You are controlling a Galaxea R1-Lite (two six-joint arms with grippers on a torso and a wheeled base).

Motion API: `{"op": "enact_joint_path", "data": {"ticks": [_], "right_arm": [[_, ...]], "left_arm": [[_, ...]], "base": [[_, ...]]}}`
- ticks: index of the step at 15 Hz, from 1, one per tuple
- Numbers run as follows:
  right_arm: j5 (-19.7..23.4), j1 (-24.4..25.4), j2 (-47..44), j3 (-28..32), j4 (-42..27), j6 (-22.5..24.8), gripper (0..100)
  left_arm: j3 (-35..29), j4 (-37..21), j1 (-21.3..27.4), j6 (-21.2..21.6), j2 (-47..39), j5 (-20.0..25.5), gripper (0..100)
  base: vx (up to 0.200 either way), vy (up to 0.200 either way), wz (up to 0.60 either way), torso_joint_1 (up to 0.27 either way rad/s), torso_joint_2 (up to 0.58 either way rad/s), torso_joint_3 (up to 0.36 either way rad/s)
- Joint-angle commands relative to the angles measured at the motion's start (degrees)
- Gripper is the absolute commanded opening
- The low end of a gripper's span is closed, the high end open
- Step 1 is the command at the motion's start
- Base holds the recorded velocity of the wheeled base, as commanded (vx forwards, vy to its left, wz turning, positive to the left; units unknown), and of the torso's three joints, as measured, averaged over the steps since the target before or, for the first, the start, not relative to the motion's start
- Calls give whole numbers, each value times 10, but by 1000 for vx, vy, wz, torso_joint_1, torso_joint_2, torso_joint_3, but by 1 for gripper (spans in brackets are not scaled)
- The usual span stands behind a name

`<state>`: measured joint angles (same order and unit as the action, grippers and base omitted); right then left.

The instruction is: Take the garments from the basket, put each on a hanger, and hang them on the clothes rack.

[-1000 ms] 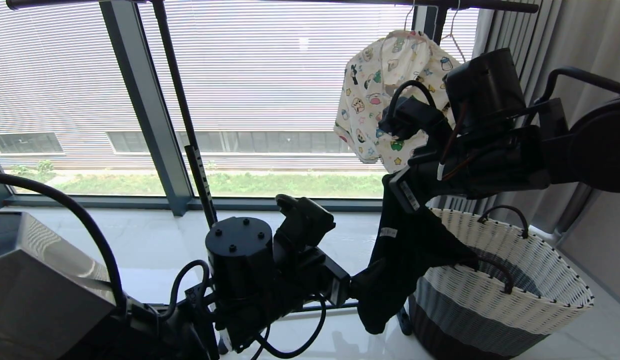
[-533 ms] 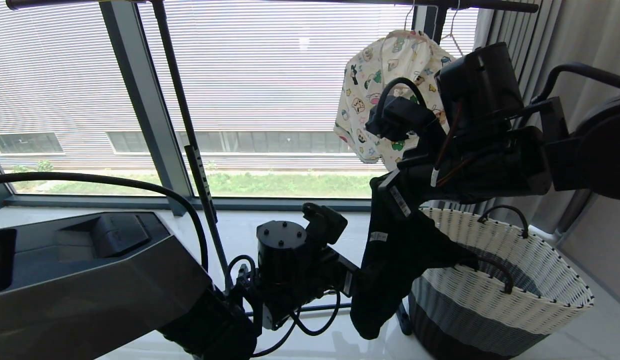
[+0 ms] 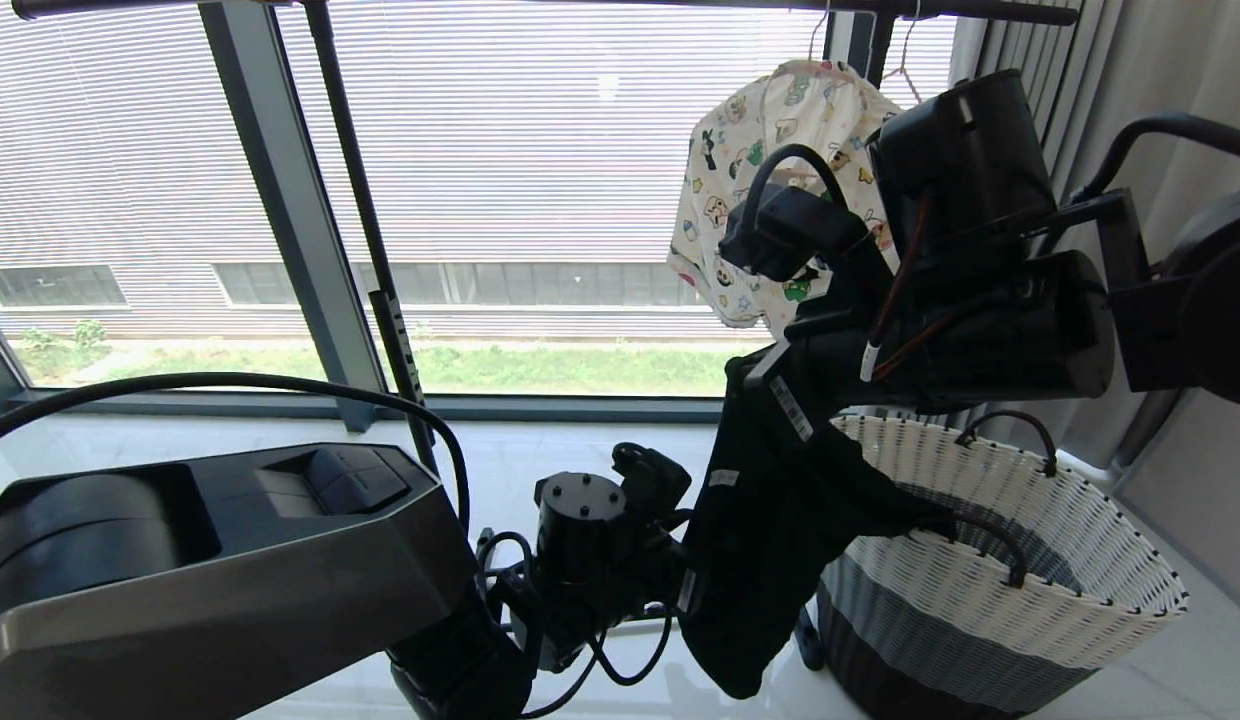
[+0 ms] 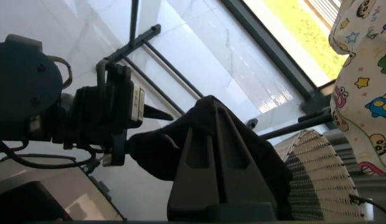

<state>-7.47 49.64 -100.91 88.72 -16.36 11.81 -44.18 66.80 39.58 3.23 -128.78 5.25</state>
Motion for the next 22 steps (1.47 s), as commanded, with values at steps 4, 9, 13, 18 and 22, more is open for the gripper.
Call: {"op": "enact_joint_path", "data": {"ticks": [4, 9, 13, 18, 22], "right_arm": [[0, 0, 0, -3, -25, -59, 0], [-1, 0, -34, 0, 34, -124, 0], [-1, 5, -51, 45, 77, -139, 0], [-8, -11, 48, 7, 10, -142, 0], [-18, -43, 186, -106, -17, -139, 0]], "left_arm": [[82, 31, -6, 60, 34, -9, 0], [66, -155, -93, 58, 238, -8, 0], [-77, -467, -145, 58, 416, -7, 0], [-263, -724, -50, 62, 462, -10, 0], [-266, -750, 72, 78, 449, -72, 0]], "base": [[0, 0, 0, 0, 0, 0], [0, 0, 0, 0, 0, 0], [0, 0, 0, 0, 0, 0], [0, 0, 0, 0, 0, 0], [0, 0, 0, 0, 0, 0]]}}
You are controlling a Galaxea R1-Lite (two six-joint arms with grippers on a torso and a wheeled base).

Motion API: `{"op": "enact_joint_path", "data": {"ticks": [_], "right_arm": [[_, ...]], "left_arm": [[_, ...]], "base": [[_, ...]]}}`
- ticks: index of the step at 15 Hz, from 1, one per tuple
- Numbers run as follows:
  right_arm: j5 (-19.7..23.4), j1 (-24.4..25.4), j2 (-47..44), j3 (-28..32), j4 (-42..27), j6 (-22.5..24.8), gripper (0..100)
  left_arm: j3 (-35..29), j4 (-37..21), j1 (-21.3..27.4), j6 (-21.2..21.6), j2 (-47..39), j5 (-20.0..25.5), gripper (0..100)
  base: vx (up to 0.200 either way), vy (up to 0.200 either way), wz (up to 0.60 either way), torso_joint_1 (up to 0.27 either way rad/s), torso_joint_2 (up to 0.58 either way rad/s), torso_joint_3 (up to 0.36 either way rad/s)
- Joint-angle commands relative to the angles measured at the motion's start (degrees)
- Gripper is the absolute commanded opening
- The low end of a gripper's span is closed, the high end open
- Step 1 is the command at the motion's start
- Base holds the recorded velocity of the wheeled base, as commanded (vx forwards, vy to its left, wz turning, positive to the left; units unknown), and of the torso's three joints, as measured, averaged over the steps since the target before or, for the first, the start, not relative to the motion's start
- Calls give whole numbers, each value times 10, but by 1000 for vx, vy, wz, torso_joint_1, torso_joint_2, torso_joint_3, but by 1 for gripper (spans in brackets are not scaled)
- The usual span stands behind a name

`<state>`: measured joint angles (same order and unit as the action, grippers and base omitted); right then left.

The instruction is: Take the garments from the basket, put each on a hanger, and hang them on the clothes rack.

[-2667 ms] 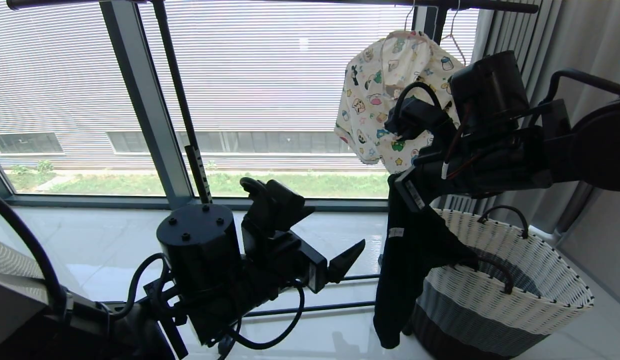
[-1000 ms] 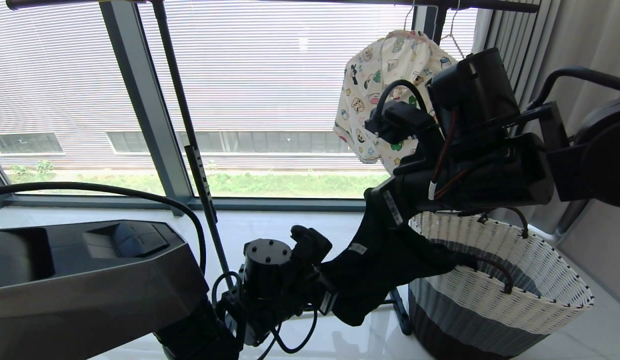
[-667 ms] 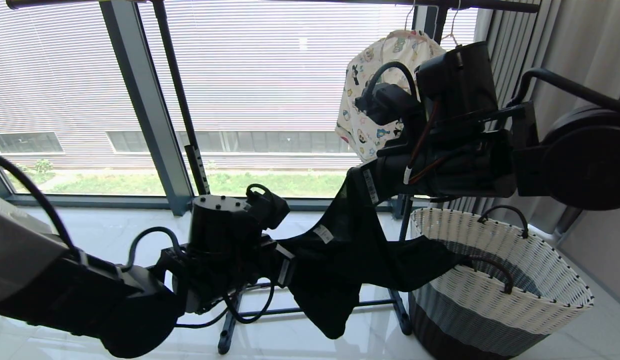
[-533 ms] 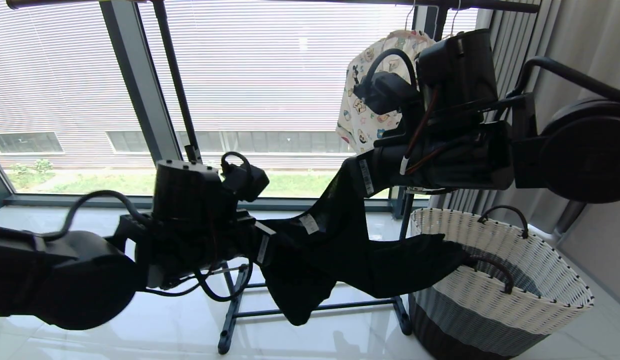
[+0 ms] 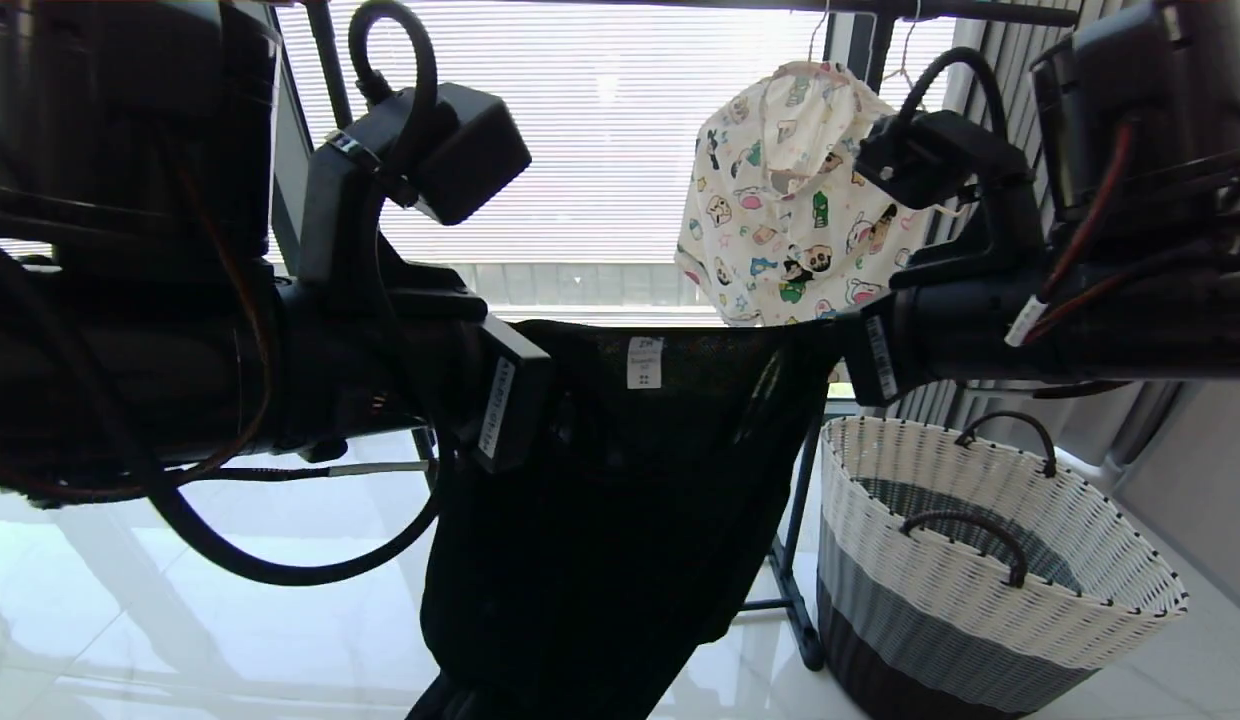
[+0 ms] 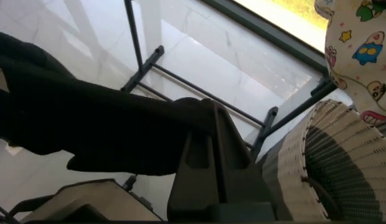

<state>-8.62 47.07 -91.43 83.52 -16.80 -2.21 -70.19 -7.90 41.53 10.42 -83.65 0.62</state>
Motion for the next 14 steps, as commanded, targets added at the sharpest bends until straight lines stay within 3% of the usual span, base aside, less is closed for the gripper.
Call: {"op": "enact_joint_path", "data": {"ticks": [1, 5, 8, 11, 14], "right_arm": [[-8, -22, 114, -60, -22, 1, 0], [-8, -24, 159, -56, -37, 5, 0], [-6, -22, 165, -56, -37, 24, 0], [-5, 0, 176, -59, -39, 32, 0], [-5, 24, 197, -61, -89, 41, 0]], "left_arm": [[-6, -3, 68, 14, -4, -35, 0], [-11, -2, 68, 86, 5, -35, 0], [-10, -2, 65, 89, 22, -34, 0], [-11, 9, 51, 120, 21, -33, 0], [-18, 46, 50, 124, 12, -14, 0]], "base": [[0, 0, 0, 0, 0, 0], [0, 0, 0, 0, 0, 0], [0, 0, 0, 0, 0, 0], [0, 0, 0, 0, 0, 0], [0, 0, 0, 0, 0, 0]]}}
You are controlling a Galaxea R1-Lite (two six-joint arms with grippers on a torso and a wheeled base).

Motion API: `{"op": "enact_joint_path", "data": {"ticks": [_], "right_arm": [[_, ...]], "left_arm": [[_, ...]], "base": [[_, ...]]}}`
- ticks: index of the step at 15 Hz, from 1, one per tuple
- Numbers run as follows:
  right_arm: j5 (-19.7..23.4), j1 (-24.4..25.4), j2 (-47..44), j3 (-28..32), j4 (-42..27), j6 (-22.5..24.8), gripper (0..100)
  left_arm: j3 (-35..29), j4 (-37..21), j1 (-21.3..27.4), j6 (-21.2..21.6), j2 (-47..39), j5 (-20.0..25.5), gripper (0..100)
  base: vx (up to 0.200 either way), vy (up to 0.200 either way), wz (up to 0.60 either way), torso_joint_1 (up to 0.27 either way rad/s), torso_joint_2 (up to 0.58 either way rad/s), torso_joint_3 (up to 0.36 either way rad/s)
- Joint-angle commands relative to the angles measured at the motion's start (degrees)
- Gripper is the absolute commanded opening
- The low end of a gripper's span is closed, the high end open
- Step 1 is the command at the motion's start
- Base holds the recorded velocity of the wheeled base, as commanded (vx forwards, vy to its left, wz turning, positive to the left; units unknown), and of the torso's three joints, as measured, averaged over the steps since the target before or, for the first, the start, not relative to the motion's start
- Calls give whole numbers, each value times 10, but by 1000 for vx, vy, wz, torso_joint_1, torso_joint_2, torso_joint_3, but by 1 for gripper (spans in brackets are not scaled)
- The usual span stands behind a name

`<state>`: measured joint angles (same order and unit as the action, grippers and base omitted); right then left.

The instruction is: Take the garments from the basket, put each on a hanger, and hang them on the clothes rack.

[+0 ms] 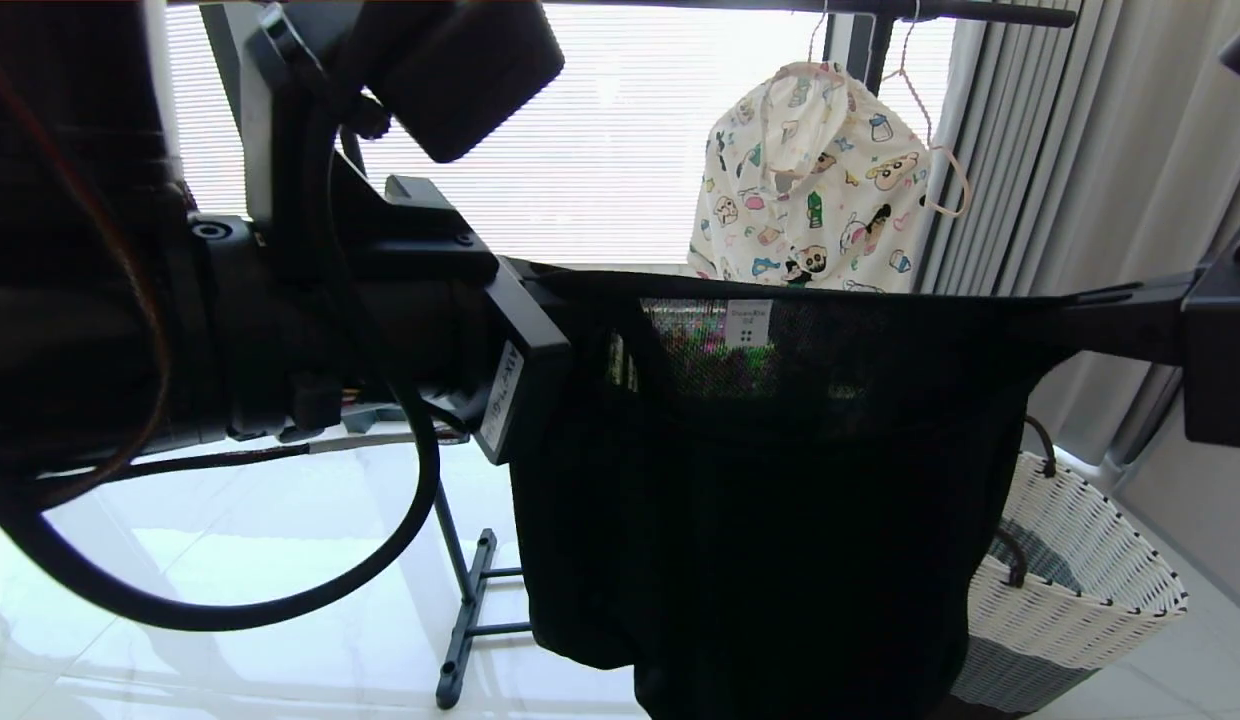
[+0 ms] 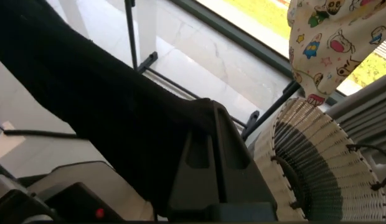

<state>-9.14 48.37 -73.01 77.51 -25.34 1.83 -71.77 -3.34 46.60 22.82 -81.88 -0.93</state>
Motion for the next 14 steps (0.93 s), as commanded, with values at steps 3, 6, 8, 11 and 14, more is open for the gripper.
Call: {"op": "enact_joint_path", "data": {"ticks": [3, 6, 8, 11, 14], "right_arm": [[1, 109, 62, -4, -83, 0, 0], [1, 168, 63, -4, -98, -2, 0], [-2, 168, 55, -3, -96, -2, 0], [0, 112, 9, 18, -38, -1, 0], [2, 95, -61, 101, -23, -1, 0]], "left_arm": [[-29, 25, 0, 8, -13, 90, 0], [-26, 24, 0, 12, -11, 100, 0], [-24, 17, 0, 12, -9, 100, 0], [-29, -131, 1, -5, 49, 99, 0], [-32, -245, 45, -81, 103, 99, 0]], "base": [[0, 0, 0, 0, 0, 0], [0, 0, 0, 0, 0, 0], [0, 0, 0, 0, 0, 0], [0, 0, 0, 0, 0, 0], [0, 0, 0, 0, 0, 0]]}}
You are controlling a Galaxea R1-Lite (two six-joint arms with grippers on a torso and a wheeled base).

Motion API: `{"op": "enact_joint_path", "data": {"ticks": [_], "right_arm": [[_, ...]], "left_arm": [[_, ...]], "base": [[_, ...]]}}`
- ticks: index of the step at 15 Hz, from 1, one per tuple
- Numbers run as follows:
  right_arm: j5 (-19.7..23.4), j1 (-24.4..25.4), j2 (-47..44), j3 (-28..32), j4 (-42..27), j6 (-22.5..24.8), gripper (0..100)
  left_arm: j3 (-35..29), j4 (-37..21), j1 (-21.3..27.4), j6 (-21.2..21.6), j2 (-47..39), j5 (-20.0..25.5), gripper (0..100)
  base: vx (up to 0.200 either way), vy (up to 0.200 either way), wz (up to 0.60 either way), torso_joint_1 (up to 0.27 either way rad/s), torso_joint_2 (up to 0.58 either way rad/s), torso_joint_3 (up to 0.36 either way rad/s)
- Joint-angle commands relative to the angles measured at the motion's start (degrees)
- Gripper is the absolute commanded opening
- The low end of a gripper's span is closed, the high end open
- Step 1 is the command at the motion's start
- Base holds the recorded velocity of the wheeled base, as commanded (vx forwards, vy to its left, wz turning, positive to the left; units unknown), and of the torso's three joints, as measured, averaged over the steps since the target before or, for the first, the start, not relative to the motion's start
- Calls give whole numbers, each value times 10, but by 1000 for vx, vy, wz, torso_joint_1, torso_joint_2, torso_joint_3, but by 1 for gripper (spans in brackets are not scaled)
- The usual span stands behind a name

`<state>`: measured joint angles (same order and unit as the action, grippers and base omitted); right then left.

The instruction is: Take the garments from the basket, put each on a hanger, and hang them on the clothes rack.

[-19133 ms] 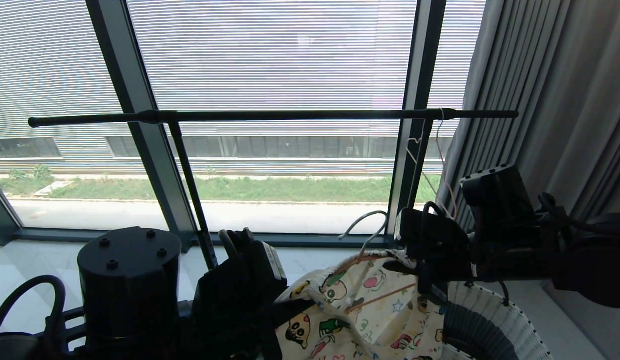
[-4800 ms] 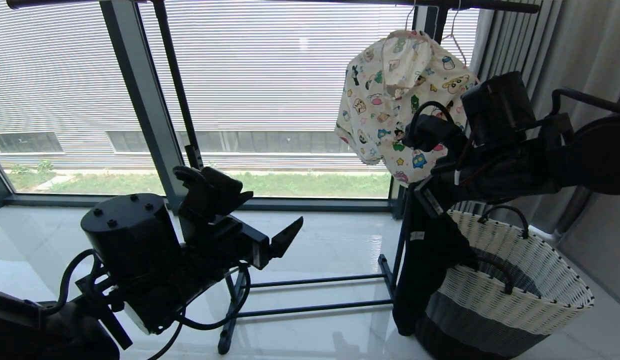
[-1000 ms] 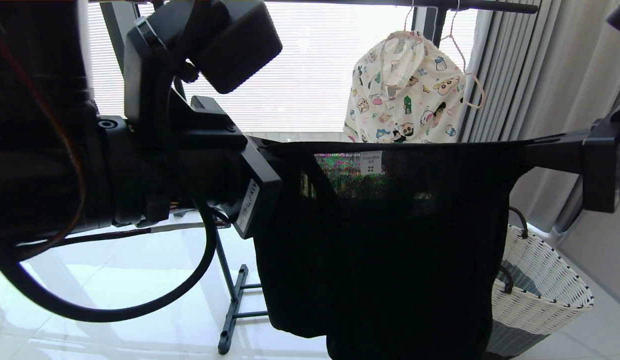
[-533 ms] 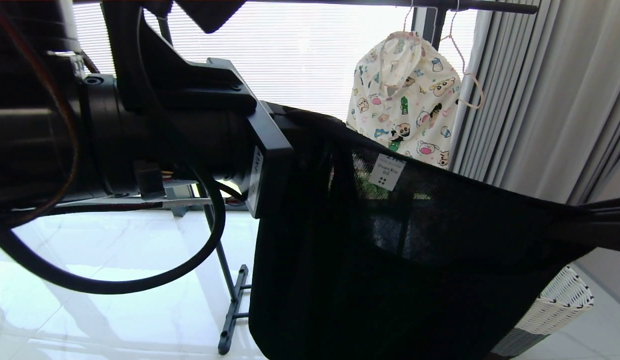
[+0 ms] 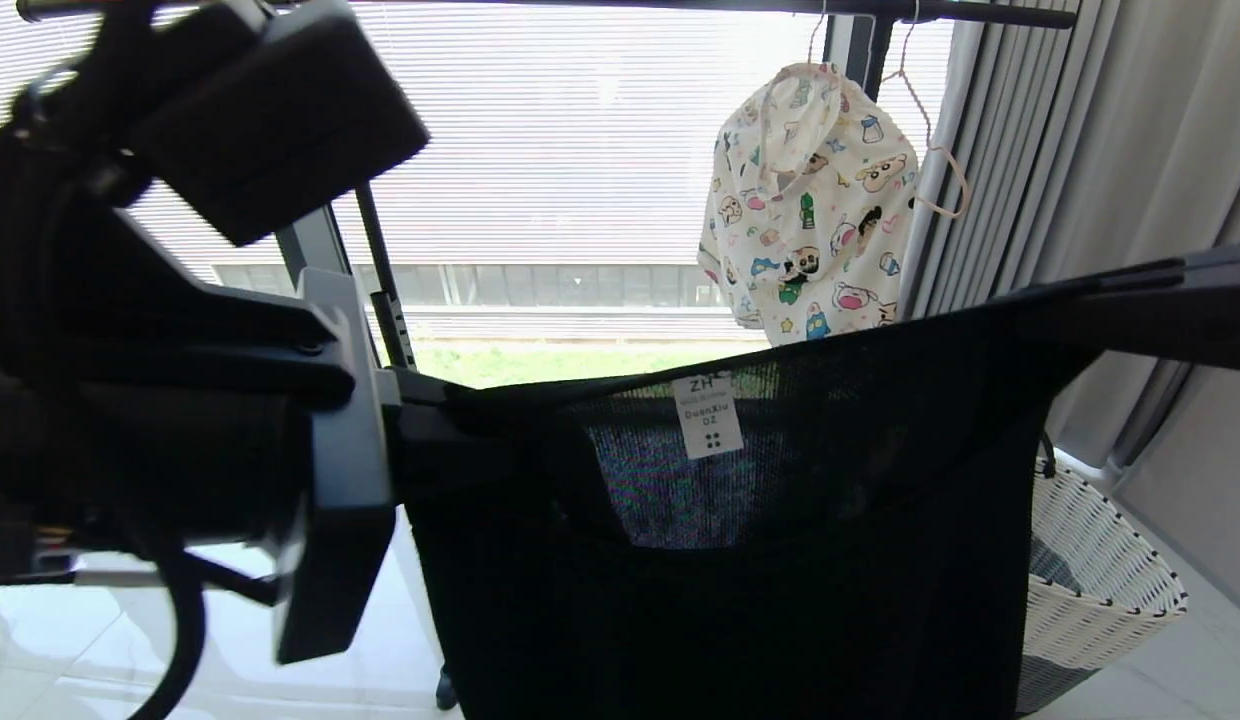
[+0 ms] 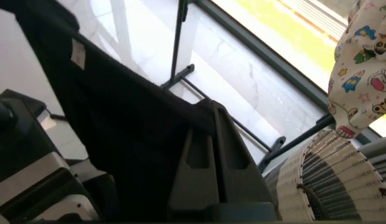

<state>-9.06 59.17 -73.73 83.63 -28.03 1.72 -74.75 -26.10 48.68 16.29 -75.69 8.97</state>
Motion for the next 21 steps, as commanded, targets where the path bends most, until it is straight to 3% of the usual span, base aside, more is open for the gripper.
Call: {"op": "enact_joint_path", "data": {"ticks": [1, 6, 7, 8, 10, 13, 14, 18, 21], "right_arm": [[0, -13, -69, 60, 3, 0, 0], [-1, -14, -69, 67, -1, 0, 0], [-2, -14, -55, 66, -22, 0, 0], [-1, -14, -40, 67, -49, 0, 0], [-1, -11, -7, 67, -111, 0, 0], [0, -11, -2, 69, -118, -2, 0], [-1, -11, -3, 68, -119, -2, 100], [-14, -25, -3, 63, -135, -2, 100], [-110, -132, 17, 12, -142, 0, 100]], "left_arm": [[-2, -30, 45, -39, 47, 0, 0], [6, -31, 57, -49, 36, -15, 0], [7, -22, 54, -35, 19, -49, 0], [7, 11, 36, -6, 0, -86, 0], [16, 109, 9, 38, -23, -93, 0], [20, 119, 10, 38, -27, -93, 0], [22, 119, 10, 38, -26, -93, 0], [33, 119, 7, 39, -27, -106, 0], [75, 115, -14, 44, -9, -186, 0]], "base": [[0, 0, 0, 0, 0, 0], [0, 0, 0, 0, 0, 0], [0, 0, 0, 0, 0, 0], [0, 0, 0, 0, 0, 0], [0, 0, 0, 0, 0, 0], [0, 0, 0, 0, 0, 0], [0, 0, 0, 0, 0, 0], [0, 0, 0, 0, 0, 0], [0, 0, 0, 0, 0, 0]]}}
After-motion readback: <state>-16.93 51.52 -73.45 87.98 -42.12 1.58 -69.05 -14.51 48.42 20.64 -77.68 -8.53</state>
